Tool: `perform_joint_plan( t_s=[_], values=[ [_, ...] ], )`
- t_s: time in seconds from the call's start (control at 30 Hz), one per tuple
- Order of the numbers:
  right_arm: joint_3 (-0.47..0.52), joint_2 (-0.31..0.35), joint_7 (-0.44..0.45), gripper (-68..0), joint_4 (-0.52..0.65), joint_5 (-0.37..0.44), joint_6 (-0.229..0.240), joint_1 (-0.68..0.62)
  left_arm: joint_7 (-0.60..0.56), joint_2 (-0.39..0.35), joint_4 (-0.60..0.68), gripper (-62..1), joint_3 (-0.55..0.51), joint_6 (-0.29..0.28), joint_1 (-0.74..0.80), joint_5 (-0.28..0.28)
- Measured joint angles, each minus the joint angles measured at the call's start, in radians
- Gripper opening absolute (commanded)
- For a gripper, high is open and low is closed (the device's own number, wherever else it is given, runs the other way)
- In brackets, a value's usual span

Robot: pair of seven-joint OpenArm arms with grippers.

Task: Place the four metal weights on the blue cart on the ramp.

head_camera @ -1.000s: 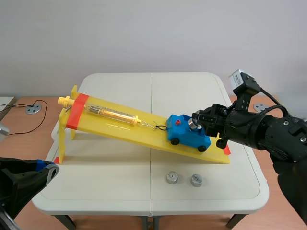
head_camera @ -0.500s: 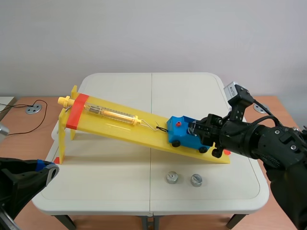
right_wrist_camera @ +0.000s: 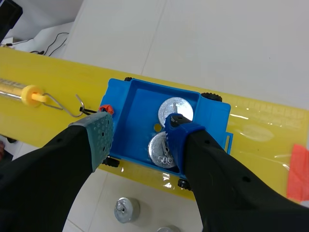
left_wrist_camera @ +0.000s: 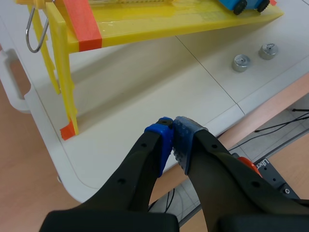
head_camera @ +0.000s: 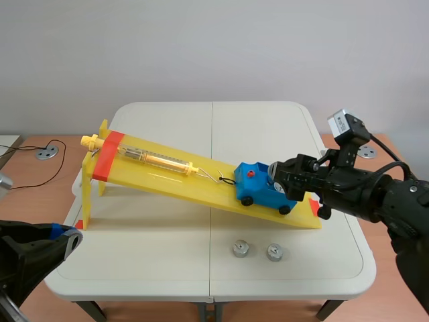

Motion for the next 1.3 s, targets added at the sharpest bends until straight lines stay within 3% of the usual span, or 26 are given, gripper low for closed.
perform_joint_plan(
  t_s=[0.13,0.47,0.67,1.07,1.17,1.3],
  values=[
    [0.021,0.032,0.0,-41.4,0.077,0.0,0.027,-0.035,0.0,0.0,0.0,-58.2,0.0,0.0,0.0,0.0],
    [0.025,0.209,-0.002,-41.4,0.36,0.0,0.028,-0.239,0.0,0.0,0.0,-58.2,0.0,0.0,-0.006,0.0],
    [0.025,0.286,-0.005,-41.4,0.462,0.0,0.03,-0.367,0.0,0.0,0.0,-58.2,0.0,0.0,-0.006,0.0],
    [-0.006,0.291,-0.007,-41.4,0.469,-0.006,0.03,-0.403,0.0,0.0,0.0,-58.2,0.0,0.0,-0.006,0.0],
    [-0.061,0.287,0.005,-41.4,0.469,-0.062,0.031,-0.402,0.0,0.0,0.0,-58.2,0.0,0.0,-0.006,0.0],
    [-0.145,0.265,0.06,-41.4,0.469,-0.212,0.03,-0.402,0.0,0.0,0.0,-58.2,0.0,0.0,-0.006,0.0]
  ],
)
